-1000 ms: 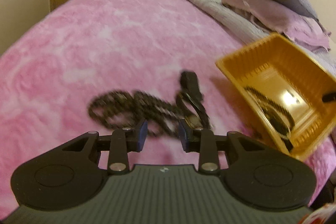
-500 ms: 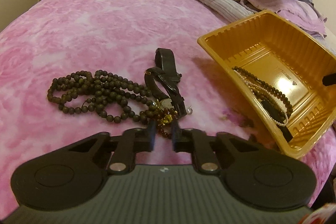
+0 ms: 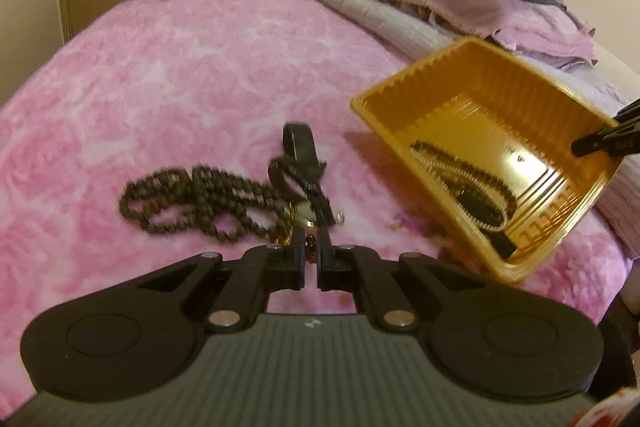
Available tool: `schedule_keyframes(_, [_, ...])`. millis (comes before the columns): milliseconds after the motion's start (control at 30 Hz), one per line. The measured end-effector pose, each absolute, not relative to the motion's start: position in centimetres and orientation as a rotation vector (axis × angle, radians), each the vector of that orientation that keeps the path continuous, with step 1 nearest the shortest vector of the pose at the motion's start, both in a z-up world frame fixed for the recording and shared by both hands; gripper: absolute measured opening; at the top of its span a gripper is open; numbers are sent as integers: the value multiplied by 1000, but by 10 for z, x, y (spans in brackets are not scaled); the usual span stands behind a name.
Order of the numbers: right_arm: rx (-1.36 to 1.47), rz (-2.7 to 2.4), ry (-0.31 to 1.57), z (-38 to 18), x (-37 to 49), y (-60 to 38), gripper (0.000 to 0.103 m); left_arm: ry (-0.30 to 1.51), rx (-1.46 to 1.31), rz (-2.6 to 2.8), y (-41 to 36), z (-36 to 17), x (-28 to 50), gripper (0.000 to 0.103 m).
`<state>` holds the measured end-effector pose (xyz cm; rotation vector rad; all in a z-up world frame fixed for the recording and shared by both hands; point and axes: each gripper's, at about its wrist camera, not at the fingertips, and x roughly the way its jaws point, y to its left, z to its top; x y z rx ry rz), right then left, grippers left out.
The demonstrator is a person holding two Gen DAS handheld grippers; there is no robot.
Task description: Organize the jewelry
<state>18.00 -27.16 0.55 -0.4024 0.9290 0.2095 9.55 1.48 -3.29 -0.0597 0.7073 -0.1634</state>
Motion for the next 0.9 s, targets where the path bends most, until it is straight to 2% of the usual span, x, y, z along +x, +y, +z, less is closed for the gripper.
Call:
schedule_keyframes(467, [-401,212,926,6,179,-272,4,627,-155,-251,22,21,101,4])
schedule_keyframes(900, [-400,212,926,7,179,-272,4,628,-193,-413,-35,27,126,4])
